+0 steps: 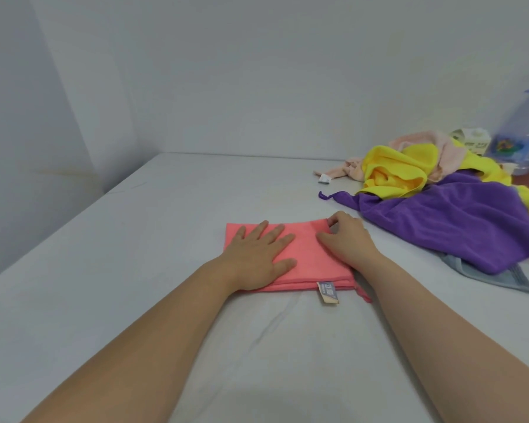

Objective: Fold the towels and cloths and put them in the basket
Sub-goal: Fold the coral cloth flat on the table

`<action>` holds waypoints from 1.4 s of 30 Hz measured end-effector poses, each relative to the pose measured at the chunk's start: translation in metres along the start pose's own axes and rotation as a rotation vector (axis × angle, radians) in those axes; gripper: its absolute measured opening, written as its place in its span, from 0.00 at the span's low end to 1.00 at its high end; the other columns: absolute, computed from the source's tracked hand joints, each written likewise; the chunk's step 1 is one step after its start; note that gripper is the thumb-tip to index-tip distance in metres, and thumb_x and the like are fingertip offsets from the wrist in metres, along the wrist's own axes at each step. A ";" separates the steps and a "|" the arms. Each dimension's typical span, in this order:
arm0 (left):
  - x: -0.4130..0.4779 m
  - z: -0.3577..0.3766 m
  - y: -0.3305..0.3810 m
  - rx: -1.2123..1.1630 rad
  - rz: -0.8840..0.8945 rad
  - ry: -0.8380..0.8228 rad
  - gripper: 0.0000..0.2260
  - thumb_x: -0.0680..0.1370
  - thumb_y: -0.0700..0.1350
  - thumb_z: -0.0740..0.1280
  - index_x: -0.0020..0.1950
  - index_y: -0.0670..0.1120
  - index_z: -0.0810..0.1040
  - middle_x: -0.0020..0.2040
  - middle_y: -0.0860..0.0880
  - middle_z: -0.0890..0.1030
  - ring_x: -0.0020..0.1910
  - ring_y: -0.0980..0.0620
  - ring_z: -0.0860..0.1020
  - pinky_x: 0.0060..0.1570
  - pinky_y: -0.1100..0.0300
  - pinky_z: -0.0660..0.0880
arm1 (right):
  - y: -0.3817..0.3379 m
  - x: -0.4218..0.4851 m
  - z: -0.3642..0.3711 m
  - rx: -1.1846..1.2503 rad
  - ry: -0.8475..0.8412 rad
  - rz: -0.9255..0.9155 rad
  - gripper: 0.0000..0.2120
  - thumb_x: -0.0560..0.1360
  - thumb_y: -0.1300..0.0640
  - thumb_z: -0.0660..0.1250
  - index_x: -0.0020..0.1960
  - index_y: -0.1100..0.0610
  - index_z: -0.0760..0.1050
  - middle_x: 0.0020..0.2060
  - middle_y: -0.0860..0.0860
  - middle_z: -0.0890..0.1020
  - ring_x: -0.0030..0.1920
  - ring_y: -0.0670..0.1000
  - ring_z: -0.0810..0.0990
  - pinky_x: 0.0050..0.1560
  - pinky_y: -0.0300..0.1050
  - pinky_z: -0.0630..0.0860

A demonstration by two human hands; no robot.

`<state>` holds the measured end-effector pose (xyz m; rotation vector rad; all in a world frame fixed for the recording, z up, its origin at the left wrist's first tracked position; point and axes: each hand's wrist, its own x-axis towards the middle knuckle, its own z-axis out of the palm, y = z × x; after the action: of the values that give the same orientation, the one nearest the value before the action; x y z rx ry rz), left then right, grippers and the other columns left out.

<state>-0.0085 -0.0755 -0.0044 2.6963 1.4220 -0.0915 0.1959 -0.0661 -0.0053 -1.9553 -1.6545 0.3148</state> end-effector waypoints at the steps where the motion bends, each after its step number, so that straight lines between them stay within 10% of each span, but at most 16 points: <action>1: 0.000 0.000 0.000 -0.006 -0.003 0.010 0.28 0.80 0.63 0.46 0.78 0.57 0.43 0.78 0.54 0.42 0.77 0.51 0.40 0.74 0.44 0.41 | 0.000 -0.001 0.000 0.075 -0.012 -0.008 0.08 0.72 0.56 0.66 0.51 0.52 0.71 0.49 0.50 0.76 0.54 0.54 0.74 0.51 0.46 0.69; 15: 0.002 -0.024 -0.002 -0.782 -0.052 0.515 0.30 0.76 0.44 0.68 0.75 0.52 0.59 0.71 0.53 0.69 0.74 0.54 0.60 0.73 0.54 0.58 | -0.037 -0.029 -0.022 0.502 0.209 -0.354 0.20 0.66 0.75 0.58 0.37 0.49 0.68 0.30 0.45 0.77 0.31 0.39 0.74 0.35 0.30 0.67; 23: -0.013 -0.054 0.002 -0.760 0.004 0.643 0.06 0.72 0.42 0.71 0.44 0.53 0.82 0.39 0.55 0.81 0.39 0.59 0.76 0.45 0.62 0.71 | -0.054 -0.041 -0.035 0.510 0.162 -0.482 0.20 0.69 0.71 0.62 0.42 0.45 0.70 0.32 0.37 0.79 0.35 0.38 0.77 0.38 0.30 0.70; 30: -0.014 -0.058 0.001 -0.722 -0.084 0.713 0.03 0.72 0.43 0.70 0.39 0.50 0.80 0.34 0.56 0.79 0.34 0.59 0.74 0.38 0.63 0.70 | -0.028 -0.034 -0.055 0.086 -0.435 -0.103 0.04 0.70 0.56 0.72 0.44 0.55 0.79 0.34 0.50 0.81 0.33 0.47 0.77 0.37 0.38 0.73; 34: -0.018 -0.065 0.000 -0.781 -0.151 0.712 0.05 0.72 0.45 0.71 0.36 0.51 0.79 0.31 0.57 0.77 0.30 0.63 0.71 0.33 0.69 0.67 | -0.017 -0.026 -0.053 0.537 -0.309 -0.032 0.03 0.70 0.65 0.72 0.43 0.62 0.81 0.35 0.57 0.80 0.34 0.52 0.76 0.41 0.49 0.75; 38: -0.023 -0.072 0.001 -1.352 -0.172 0.608 0.02 0.73 0.40 0.71 0.40 0.43 0.80 0.33 0.49 0.78 0.30 0.53 0.73 0.31 0.63 0.69 | -0.023 -0.021 -0.064 1.210 -0.189 0.047 0.04 0.74 0.64 0.66 0.43 0.57 0.78 0.27 0.47 0.80 0.27 0.44 0.77 0.33 0.37 0.76; 42: -0.013 -0.053 -0.001 -1.407 -0.326 0.413 0.03 0.74 0.37 0.69 0.47 0.41 0.80 0.35 0.46 0.79 0.29 0.53 0.75 0.28 0.65 0.72 | -0.022 -0.013 -0.048 1.137 -0.129 0.099 0.06 0.75 0.61 0.67 0.50 0.62 0.79 0.36 0.52 0.82 0.34 0.48 0.78 0.37 0.39 0.75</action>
<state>-0.0162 -0.0799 0.0490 1.3331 1.2038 1.0480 0.1991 -0.0886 0.0442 -1.1310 -1.0208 1.1382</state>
